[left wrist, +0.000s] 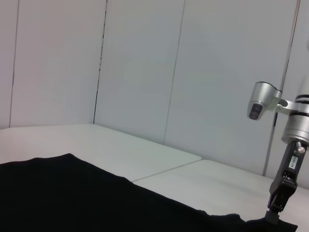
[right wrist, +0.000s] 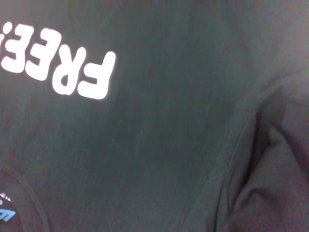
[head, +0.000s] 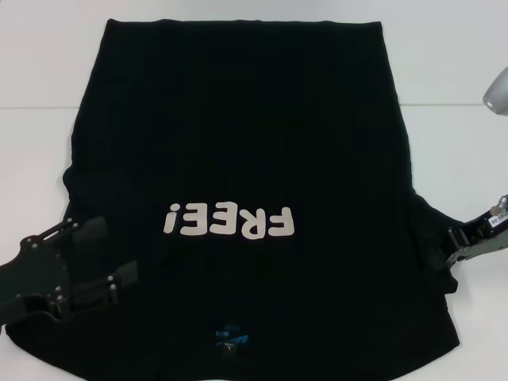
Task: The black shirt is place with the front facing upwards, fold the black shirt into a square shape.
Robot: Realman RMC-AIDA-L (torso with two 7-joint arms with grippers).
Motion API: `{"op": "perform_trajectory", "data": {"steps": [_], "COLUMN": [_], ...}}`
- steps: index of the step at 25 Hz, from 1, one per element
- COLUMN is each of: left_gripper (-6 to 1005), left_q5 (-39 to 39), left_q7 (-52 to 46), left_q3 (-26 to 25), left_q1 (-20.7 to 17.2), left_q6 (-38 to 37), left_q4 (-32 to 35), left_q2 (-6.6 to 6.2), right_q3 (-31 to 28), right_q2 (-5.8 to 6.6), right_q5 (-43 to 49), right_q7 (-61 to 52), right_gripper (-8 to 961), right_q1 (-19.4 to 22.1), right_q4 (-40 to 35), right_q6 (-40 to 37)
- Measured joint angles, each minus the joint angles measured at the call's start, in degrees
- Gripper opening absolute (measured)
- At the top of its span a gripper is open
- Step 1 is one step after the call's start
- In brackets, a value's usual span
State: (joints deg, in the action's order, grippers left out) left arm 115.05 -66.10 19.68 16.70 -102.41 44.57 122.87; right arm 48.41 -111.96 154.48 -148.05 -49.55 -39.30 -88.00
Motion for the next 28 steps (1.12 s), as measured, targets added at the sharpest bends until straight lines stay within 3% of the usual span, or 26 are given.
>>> {"op": "perform_trajectory", "data": {"steps": [18, 28], "left_gripper": [906, 905], "left_q5": [-0.7, -0.4], "left_q7": [-1.3, -1.8], "left_q3": [-3.8, -4.4], "left_q1": [-1.5, -2.2], "left_q6": [-3.6, -3.8], "left_q4": [-0.2, -0.2], "left_q2": [-0.08, 0.01], "right_q3": [-5.8, -4.9], "right_q2": [1.81, 0.94], "right_q5": [0.9, 3.9], "right_q7": [1.2, 4.5], "right_gripper": [34, 48], "right_q1": [2.3, -0.2], "right_q4": [-10.0, -16.0], "right_q6": [-4.4, -8.4]}}
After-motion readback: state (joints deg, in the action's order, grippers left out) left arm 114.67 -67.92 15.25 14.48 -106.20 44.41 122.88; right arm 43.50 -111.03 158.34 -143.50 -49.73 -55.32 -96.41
